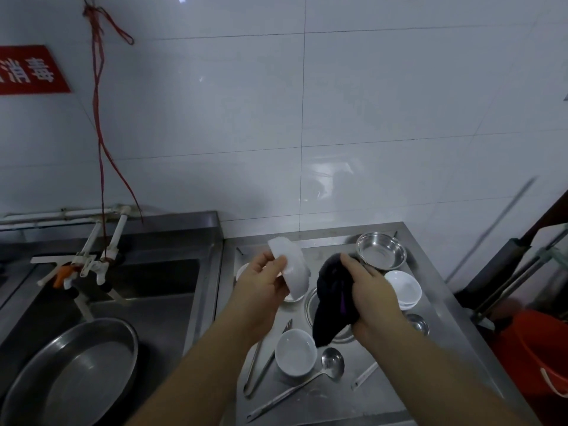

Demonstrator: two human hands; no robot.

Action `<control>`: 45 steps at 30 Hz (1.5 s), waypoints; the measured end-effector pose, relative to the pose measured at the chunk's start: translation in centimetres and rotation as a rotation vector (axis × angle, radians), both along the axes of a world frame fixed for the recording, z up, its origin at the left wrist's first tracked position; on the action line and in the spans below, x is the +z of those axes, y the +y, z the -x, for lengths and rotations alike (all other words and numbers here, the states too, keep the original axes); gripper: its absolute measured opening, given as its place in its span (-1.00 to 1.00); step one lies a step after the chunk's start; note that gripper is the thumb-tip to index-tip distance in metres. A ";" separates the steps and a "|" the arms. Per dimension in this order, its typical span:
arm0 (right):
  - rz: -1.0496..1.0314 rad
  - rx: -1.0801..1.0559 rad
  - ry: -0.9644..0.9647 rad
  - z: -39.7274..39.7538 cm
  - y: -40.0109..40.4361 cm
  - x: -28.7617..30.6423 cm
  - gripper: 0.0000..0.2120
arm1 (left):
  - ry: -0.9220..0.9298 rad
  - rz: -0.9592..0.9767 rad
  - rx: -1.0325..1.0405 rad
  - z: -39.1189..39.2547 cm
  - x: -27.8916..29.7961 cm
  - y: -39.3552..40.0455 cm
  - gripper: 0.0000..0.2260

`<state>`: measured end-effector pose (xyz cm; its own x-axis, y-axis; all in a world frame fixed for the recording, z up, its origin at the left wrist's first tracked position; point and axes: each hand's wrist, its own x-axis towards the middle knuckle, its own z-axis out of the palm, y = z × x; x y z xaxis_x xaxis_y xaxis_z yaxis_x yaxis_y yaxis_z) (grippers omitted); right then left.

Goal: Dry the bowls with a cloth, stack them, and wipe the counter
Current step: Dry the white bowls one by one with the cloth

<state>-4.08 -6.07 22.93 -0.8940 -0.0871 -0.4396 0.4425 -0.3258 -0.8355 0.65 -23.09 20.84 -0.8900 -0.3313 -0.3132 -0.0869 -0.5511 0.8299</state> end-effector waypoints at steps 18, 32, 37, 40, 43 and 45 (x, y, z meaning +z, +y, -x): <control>-0.318 0.424 0.804 2.3 -0.5 2.4 -0.73 | 0.161 0.266 -0.379 -2.7 1.8 1.7 -0.77; 0.292 0.354 -0.003 2.1 -0.9 1.5 -0.53 | 0.319 0.067 -0.317 -2.9 3.2 1.7 -0.74; 0.306 0.337 -0.068 2.8 -0.5 0.9 -0.52 | 0.267 0.023 -0.396 -2.3 4.2 0.8 -0.57; 0.300 0.343 -0.037 3.1 -0.9 1.3 -0.45 | 0.187 -0.075 -0.366 -1.9 4.9 0.1 -0.60; 0.309 0.317 -0.028 3.2 -1.4 1.5 -0.38 | 0.177 -0.048 -0.303 -1.6 4.7 0.2 -0.77; 0.334 0.296 -0.042 3.0 -1.6 1.5 -0.47 | 0.226 -0.033 -0.285 -1.7 4.4 0.7 -0.77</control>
<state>-7.09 -7.71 24.48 -0.7910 -0.4800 -0.3794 0.5887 -0.4284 -0.6855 2.32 -22.37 25.24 -0.9932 -0.0531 -0.1041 -0.0569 -0.5581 0.8278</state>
